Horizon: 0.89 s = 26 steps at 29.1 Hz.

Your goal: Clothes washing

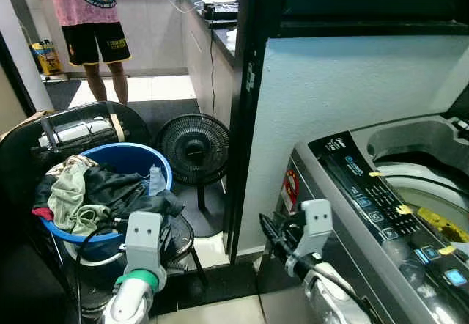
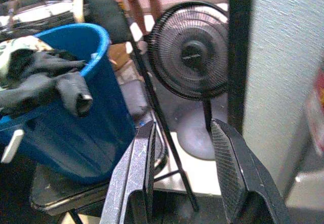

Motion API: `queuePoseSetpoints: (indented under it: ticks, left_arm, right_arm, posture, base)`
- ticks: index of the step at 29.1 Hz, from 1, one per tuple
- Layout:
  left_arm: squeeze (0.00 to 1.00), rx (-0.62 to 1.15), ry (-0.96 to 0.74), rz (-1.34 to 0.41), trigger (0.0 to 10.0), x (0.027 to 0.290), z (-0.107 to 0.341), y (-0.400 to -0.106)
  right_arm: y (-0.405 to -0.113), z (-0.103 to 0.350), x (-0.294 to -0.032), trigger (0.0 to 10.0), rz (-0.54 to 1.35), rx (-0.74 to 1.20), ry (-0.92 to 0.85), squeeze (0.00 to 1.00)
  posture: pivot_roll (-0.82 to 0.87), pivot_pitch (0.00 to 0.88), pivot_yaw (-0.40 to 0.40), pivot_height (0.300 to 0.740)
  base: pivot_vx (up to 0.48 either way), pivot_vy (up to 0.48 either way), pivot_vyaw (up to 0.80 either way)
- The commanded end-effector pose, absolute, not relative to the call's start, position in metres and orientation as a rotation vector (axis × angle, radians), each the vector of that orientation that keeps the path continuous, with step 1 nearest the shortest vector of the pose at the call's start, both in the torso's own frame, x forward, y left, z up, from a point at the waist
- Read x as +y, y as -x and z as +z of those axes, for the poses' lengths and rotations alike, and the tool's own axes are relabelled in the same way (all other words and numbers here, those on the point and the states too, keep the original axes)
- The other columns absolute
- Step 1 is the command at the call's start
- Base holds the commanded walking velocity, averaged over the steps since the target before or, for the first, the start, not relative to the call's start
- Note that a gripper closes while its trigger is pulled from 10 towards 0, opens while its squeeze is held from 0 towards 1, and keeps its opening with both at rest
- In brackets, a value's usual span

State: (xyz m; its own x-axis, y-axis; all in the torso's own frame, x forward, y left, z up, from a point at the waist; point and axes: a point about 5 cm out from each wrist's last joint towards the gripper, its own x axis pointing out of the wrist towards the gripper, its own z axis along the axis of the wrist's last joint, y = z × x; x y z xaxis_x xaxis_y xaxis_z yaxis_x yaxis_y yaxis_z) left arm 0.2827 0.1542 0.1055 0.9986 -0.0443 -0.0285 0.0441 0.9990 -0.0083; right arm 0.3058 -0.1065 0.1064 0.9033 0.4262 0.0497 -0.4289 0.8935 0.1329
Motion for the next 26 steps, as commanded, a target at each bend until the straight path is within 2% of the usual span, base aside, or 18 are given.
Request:
queuePoseSetpoints:
  ticks: [1,3,10,12,20,22,26]
  left_arm:
    - [0.00,0.042,0.018,-0.044,10.0,0.156,0.101,-0.281]
    - [0.00,0.039,0.015,-0.040,10.0,0.157,0.103,-0.284]
    - [0.00,0.032,0.001,-0.055,10.0,0.154,0.105,-0.285]
    - [0.00,0.024,0.003,-0.051,10.0,0.158,0.104,-0.284]
    - [0.00,0.031,-0.004,-0.076,10.0,0.152,0.105,-0.282]
    - [0.00,0.041,0.009,-0.056,10.0,0.153,0.102,-0.280]
    - [0.00,0.037,0.012,-0.043,10.0,0.158,0.101,-0.282]
  right_arm:
    - [-0.304,0.102,-0.105,10.0,0.459,-0.013,-0.121,0.00]
    - [-0.301,0.104,-0.099,10.0,0.511,-0.031,-0.086,0.00]
    - [-0.300,0.104,-0.100,10.0,0.523,-0.047,-0.080,0.00]
    - [-0.301,0.106,-0.100,10.0,0.504,-0.068,-0.145,0.00]
    - [-0.306,0.120,-0.101,10.0,0.500,-0.102,-0.205,0.00]
    - [-0.306,0.123,-0.097,10.0,0.527,-0.126,-0.135,0.00]
    - [-0.309,0.126,-0.092,10.0,0.521,-0.144,-0.146,0.00]
  posture:
    - [-0.01,0.011,-0.006,0.740]
    - [-0.02,0.022,0.022,0.740]
    - [-0.01,0.015,0.015,0.740]
    - [-0.02,0.026,0.021,0.740]
    - [-0.01,0.040,0.023,0.740]
    - [-0.01,0.033,0.021,0.740]
    - [-0.01,0.048,0.014,0.740]
  base:
    - [0.304,0.000,0.00]
    - [0.398,0.000,0.80]
    - [0.398,0.000,0.80]
    - [0.394,0.000,0.00]
    - [0.385,0.000,0.00]
    - [0.371,0.000,0.00]
    - [0.368,0.000,0.75]
